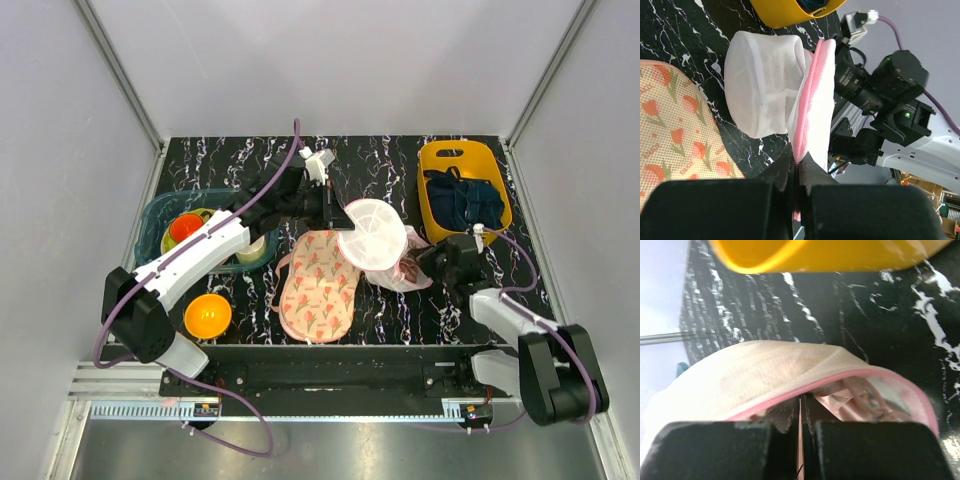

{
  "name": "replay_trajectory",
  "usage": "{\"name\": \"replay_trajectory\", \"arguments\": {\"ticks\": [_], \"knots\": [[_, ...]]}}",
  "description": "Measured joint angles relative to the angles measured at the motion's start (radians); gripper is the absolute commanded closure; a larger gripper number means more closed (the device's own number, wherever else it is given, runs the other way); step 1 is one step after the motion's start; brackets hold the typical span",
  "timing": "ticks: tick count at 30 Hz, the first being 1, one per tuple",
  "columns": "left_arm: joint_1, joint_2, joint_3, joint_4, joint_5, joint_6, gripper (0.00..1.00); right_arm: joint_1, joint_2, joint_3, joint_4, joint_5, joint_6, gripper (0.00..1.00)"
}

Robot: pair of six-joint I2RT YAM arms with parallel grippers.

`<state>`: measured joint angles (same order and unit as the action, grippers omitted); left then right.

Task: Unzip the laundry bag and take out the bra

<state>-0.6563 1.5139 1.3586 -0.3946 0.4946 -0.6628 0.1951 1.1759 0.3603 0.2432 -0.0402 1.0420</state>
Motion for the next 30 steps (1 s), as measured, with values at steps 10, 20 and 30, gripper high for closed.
{"name": "replay_trajectory", "arguments": {"ticks": [10, 20, 30], "knots": [[0.001, 0.0, 0.0, -0.002, -0.011, 0.003, 1.0, 0.001, -0.433, 0.178, -0.298, 0.003, -0.15, 1.0], [0.01, 0.0, 0.0, -0.002, -0.057, -0.04, 1.0, 0.001, -0.586, 0.396, -0.62, -0.084, -0.256, 1.0], [0.011, 0.0, 0.0, 0.013, -0.066, -0.095, 1.0, 0.001, -0.532, 0.356, -0.669, -0.235, -0.274, 1.0]]}}
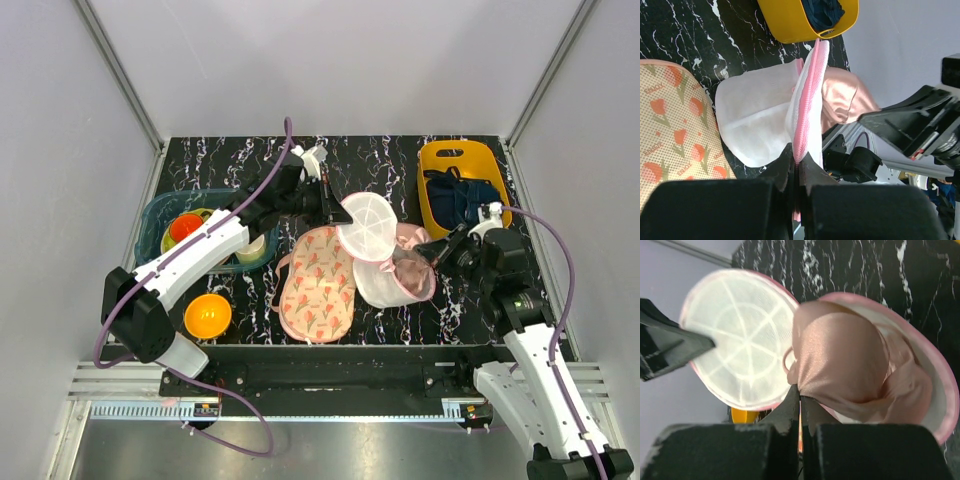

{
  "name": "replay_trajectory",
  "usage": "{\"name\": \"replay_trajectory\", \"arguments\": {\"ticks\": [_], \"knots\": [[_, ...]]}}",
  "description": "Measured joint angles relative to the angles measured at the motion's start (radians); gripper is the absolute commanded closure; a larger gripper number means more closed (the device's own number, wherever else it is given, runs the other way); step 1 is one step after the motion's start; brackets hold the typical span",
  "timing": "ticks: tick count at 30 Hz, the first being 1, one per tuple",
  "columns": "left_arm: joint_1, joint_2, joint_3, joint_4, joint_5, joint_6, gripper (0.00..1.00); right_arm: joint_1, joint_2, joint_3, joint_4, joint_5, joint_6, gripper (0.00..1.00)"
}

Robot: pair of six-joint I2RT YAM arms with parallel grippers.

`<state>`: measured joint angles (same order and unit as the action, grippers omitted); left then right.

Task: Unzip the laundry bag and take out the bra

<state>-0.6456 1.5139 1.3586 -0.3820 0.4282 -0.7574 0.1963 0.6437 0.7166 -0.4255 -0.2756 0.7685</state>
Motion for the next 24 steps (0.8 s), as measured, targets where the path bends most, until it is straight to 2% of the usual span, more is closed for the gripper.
{"name": "replay_trajectory", "arguments": {"ticks": [6, 13, 24], "knots": [[0.0, 0.005, 0.0, 0.001, -0.014, -0.002, 1.0, 0.0, -0.011, 0.021, -0.056, -0.043, -0.014, 1.0], [0.0, 0.023, 0.0, 0.0, -0.015, -0.011, 1.0, 0.0, 0.027, 0.273, -0.042, -0.026, -0.023, 1.0], [0.0, 0.027, -0.031, 0.013, -0.018, -0.03, 1.0, 0.0, 0.204, 0.566, 0.025, 0.171, -0.085, 1.0]]}}
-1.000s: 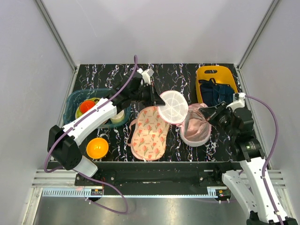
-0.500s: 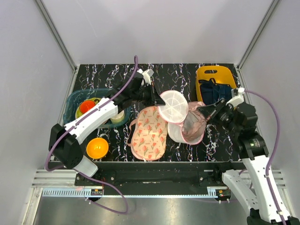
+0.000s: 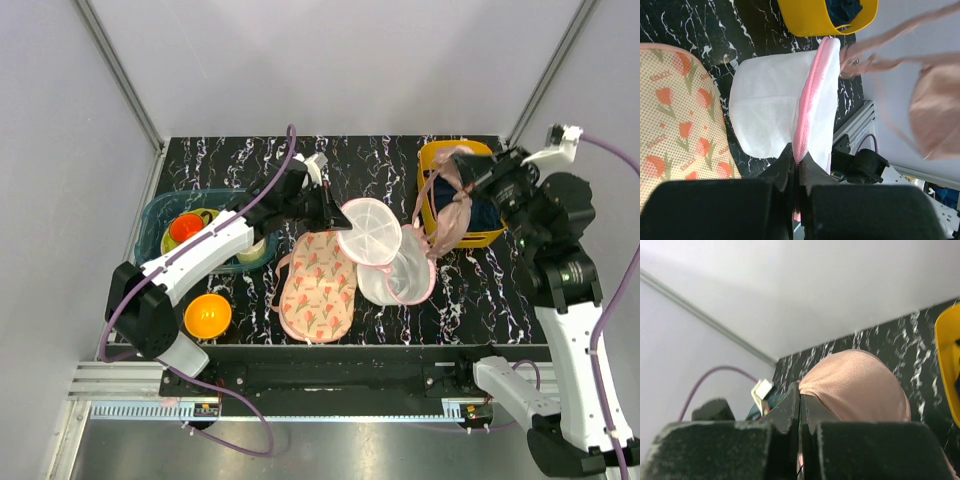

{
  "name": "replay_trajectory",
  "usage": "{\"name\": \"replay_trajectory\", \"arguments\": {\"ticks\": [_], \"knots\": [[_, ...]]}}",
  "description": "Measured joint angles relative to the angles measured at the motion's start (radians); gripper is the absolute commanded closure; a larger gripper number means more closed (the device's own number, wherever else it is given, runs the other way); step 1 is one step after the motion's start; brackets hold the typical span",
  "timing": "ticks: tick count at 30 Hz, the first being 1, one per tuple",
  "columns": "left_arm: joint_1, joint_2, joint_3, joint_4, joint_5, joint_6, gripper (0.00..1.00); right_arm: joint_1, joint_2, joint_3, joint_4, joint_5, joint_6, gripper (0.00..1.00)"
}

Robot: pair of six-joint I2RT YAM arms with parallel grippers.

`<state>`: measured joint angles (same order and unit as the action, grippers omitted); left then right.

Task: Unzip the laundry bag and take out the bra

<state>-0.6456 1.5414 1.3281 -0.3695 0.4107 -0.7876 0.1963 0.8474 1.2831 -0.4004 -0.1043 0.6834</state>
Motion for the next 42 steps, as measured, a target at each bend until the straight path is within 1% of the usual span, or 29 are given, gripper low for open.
{"name": "replay_trajectory", "arguments": {"ticks": [8, 11, 14, 19, 24, 25, 26, 27, 28, 30, 31, 33, 34, 36, 40, 42], "knots": [[0.0, 0.0, -0.028, 0.002, 0.001, 0.0, 1.0, -0.003, 0.211, 0.287, 0.016, 0.158, -0.12, 1.0], [0.0, 0.0, -0.034, 0.002, 0.002, 0.0, 1.0, -0.028, 0.281, 0.373, 0.018, 0.172, -0.149, 1.0], [0.0, 0.0, -0.041, 0.003, 0.003, 0.001, 1.0, -0.085, 0.351, 0.432, 0.033, 0.166, -0.164, 1.0], [0.0, 0.0, -0.053, 0.002, 0.005, 0.003, 1.0, -0.201, 0.445, 0.419, 0.063, 0.136, -0.163, 1.0], [0.0, 0.0, -0.061, 0.002, 0.005, 0.005, 1.0, -0.264, 0.516, 0.295, 0.109, 0.106, -0.153, 1.0], [0.0, 0.0, -0.061, 0.002, 0.005, 0.005, 1.0, -0.268, 0.536, 0.268, 0.122, 0.099, -0.151, 0.98], [0.0, 0.0, -0.061, 0.002, 0.005, 0.005, 1.0, -0.27, 0.563, 0.246, 0.131, 0.089, -0.148, 0.9], [0.0, 0.0, -0.061, 0.002, 0.006, 0.005, 1.0, -0.271, 0.602, 0.229, 0.134, 0.072, -0.148, 0.64], [0.0, 0.0, -0.061, 0.002, 0.008, 0.005, 1.0, -0.272, 0.651, 0.225, 0.13, 0.051, -0.149, 0.57], [0.0, 0.0, -0.061, 0.004, 0.014, 0.005, 1.0, -0.273, 0.766, 0.243, 0.102, 0.016, -0.147, 0.36], [0.0, 0.0, -0.061, 0.005, 0.019, 0.005, 1.0, -0.273, 0.819, 0.257, 0.081, 0.005, -0.142, 0.32], [0.0, 0.0, -0.061, 0.005, 0.027, 0.006, 1.0, -0.273, 0.898, 0.261, 0.05, -0.012, -0.13, 0.29], [0.0, 0.0, -0.061, 0.005, 0.031, 0.009, 1.0, -0.273, 0.915, 0.246, 0.036, -0.016, -0.121, 0.26], [0.0, 0.0, -0.061, 0.005, 0.034, 0.012, 1.0, -0.273, 0.905, 0.21, 0.011, -0.018, -0.106, 0.26], [0.0, 0.0, -0.061, 0.003, 0.035, 0.023, 1.0, -0.273, 0.793, 0.169, 0.0, -0.018, -0.089, 0.24], [0.0, 0.0, -0.063, 0.003, 0.034, 0.029, 1.0, -0.273, 0.701, 0.16, 0.0, -0.017, -0.088, 0.22]]}}
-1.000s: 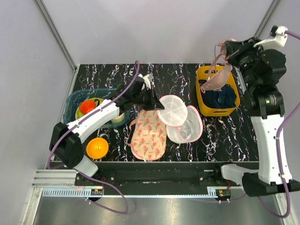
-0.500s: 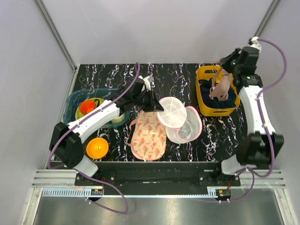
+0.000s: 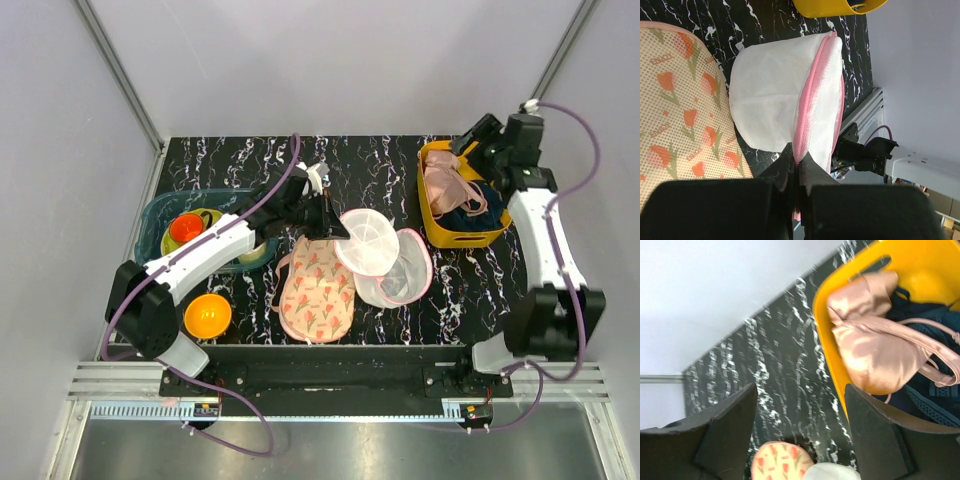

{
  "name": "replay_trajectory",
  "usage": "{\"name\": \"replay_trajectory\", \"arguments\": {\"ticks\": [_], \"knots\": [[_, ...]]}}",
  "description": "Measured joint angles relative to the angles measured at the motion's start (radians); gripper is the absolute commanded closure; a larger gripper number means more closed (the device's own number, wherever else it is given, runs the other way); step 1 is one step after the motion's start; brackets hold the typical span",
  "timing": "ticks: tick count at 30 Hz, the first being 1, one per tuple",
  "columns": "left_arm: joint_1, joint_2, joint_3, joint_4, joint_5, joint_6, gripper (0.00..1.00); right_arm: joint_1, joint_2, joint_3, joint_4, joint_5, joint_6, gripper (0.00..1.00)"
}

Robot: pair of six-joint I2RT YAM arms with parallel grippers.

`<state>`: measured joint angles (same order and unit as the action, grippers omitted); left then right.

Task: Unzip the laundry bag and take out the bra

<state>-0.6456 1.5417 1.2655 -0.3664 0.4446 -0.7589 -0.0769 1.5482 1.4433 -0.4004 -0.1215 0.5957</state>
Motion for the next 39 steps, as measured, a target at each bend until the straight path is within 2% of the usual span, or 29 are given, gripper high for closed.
{"name": "replay_trajectory", "arguments": {"ticks": [5, 8, 15, 16, 17, 20, 21, 22, 23, 24, 28, 35, 39], "knots": [[0.0, -0.003, -0.001, -0.006, -0.002, 0.014, 1.0, 0.0, -0.26, -0.036, 0.007, -0.005, 0.0, 0.2], [0.0, -0.008, -0.001, -0.012, -0.013, 0.027, 1.0, 0.0, -0.381, -0.104, -0.003, -0.021, 0.002, 0.11], [0.002, -0.011, 0.0, -0.045, -0.084, 0.055, 1.0, 0.0, -0.559, -0.32, -0.185, -0.055, -0.006, 0.05], [0.003, -0.011, 0.0, -0.044, -0.09, 0.056, 1.0, 0.0, -0.579, -0.341, -0.217, -0.055, -0.013, 0.0], [0.005, -0.01, 0.0, -0.044, -0.098, 0.057, 1.0, 0.0, -0.604, -0.357, -0.25, -0.054, -0.02, 0.0], [0.006, -0.001, 0.012, -0.055, -0.115, 0.069, 0.6, 0.0, -0.692, -0.38, -0.34, -0.04, -0.045, 0.0], [0.006, 0.006, 0.023, -0.062, -0.124, 0.078, 0.37, 0.0, -0.716, -0.382, -0.358, -0.032, -0.052, 0.0], [0.008, 0.014, 0.038, -0.074, -0.135, 0.08, 0.26, 0.0, -0.745, -0.383, -0.386, -0.021, -0.061, 0.0], [0.009, 0.021, 0.053, -0.085, -0.146, 0.09, 0.24, 0.0, -0.765, -0.383, -0.41, -0.006, -0.068, 0.0], [0.011, 0.025, 0.066, -0.099, -0.163, 0.094, 0.13, 0.0, -0.782, -0.383, -0.432, 0.008, -0.075, 0.0], [0.053, 0.023, 0.105, -0.153, -0.212, 0.135, 0.1, 0.0, -0.805, -0.383, -0.51, 0.045, -0.101, 0.0], [0.257, -0.06, 0.142, -0.227, -0.263, 0.209, 0.09, 0.0, -0.779, -0.372, -0.604, 0.11, -0.145, 0.0], [0.268, -0.143, 0.14, -0.247, -0.277, 0.224, 0.09, 0.0, -0.788, -0.37, -0.623, 0.136, -0.154, 0.0]]}}
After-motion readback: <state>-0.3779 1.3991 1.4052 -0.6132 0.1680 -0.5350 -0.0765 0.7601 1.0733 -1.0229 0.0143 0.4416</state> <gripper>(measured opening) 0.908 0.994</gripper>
